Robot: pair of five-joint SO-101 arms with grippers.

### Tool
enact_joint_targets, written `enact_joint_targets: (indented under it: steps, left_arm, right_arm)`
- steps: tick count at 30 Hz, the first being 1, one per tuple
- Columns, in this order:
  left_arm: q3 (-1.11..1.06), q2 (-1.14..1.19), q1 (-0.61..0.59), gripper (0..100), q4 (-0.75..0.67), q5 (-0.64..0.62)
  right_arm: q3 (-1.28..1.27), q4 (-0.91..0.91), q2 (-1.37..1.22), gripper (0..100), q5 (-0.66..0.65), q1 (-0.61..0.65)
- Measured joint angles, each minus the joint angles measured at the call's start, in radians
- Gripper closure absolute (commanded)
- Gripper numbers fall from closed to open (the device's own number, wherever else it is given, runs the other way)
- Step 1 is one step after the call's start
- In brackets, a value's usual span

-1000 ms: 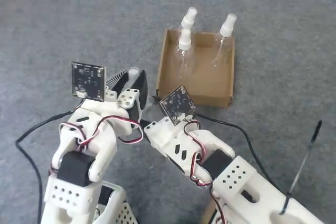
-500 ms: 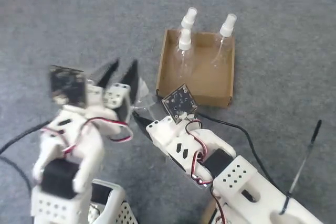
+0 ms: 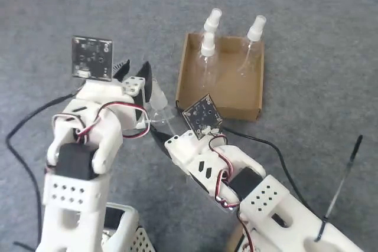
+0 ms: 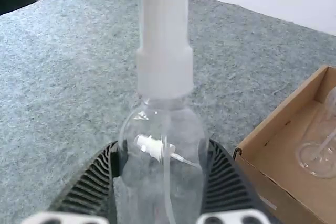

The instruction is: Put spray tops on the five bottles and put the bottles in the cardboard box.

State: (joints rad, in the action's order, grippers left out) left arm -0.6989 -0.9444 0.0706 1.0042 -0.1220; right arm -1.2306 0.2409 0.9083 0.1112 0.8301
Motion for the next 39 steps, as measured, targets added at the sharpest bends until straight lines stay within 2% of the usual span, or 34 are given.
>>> enact_joint_targets:
  steps: [13,17,22,27,32,37,39]
  left_arm:
    - [-0.077,-0.017,0.003,88,-0.011,0.032]
    - [-0.025,-0.005,-0.005,88,0.011,0.035]
    - [0.107,-0.003,-0.071,88,0.095,0.043]
    - [0.126,-0.003,-0.101,88,0.133,0.043]
    - [0.02,-0.003,-0.098,88,0.107,0.043]
    - [-0.155,-0.003,-0.095,88,0.014,0.043]
    - [-0.23,-0.003,-0.06,88,-0.043,0.043]
  right_arm:
    - [-0.005,0.002,-0.003,99.2,0.0,-0.005]
    - [-0.003,0.002,-0.002,99.2,0.0,-0.005]
    - [-0.002,0.002,0.0,99.2,0.0,-0.006]
    - [-0.002,0.002,0.0,99.2,0.0,-0.006]
    - [-0.002,0.002,0.0,99.2,0.0,-0.015]
    - [-0.002,0.002,0.0,99.2,-0.006,-0.112]
    - [0.0,0.026,0.023,99.2,-0.018,-0.146]
